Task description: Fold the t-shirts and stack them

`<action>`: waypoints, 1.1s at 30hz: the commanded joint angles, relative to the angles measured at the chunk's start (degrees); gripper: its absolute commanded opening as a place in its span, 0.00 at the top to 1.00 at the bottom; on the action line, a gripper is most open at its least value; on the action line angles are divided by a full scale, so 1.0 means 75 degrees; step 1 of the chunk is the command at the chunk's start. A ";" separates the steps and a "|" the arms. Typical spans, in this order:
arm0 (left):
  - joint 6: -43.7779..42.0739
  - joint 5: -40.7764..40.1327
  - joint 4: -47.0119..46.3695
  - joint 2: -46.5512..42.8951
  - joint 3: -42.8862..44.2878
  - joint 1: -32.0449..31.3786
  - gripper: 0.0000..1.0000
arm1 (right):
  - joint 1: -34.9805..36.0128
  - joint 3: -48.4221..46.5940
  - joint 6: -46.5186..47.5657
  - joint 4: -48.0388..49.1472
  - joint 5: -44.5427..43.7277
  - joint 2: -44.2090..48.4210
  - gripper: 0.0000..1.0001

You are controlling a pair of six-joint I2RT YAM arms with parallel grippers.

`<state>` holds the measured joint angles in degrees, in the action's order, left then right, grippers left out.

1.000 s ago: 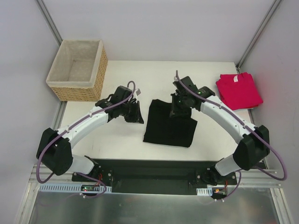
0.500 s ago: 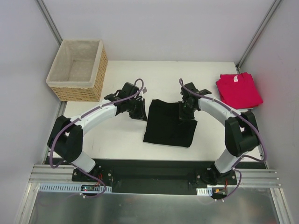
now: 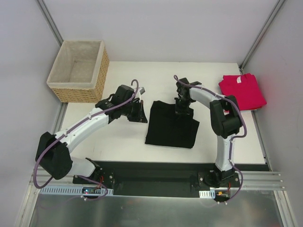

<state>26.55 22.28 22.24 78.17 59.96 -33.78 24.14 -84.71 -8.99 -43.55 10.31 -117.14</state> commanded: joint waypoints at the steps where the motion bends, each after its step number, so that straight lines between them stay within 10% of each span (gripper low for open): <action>1: 0.0011 -0.0217 0.0304 -0.0567 -0.0284 -0.0043 0.98 | -0.0031 -0.0365 -0.0020 -0.0146 -0.0108 -0.0540 0.99; 7: 0.0129 -0.0252 0.0304 -0.0474 -0.0507 -0.0043 0.66 | -0.0020 -0.0729 0.0016 -0.0158 -0.0190 0.0487 0.99; 15: -0.0012 -0.0158 -0.0059 0.0708 -0.0203 -0.0113 0.56 | 0.0133 -0.0051 -0.0406 -0.0416 0.0079 0.3532 0.94; 24: -0.0235 -0.0135 -0.0305 0.1448 0.0629 -0.0511 1.00 | 0.0238 0.2901 -0.1613 0.0097 0.0055 0.5446 0.99; 33: -0.0492 -0.0252 -0.0386 0.2244 0.1098 -0.0804 1.00 | 0.1480 0.3151 -0.1485 -0.0953 -0.1033 0.4511 0.99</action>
<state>25.82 20.93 20.21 90.87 66.00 -38.33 31.97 -58.17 -19.20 -46.11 7.60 -80.27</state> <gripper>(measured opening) 0.002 0.012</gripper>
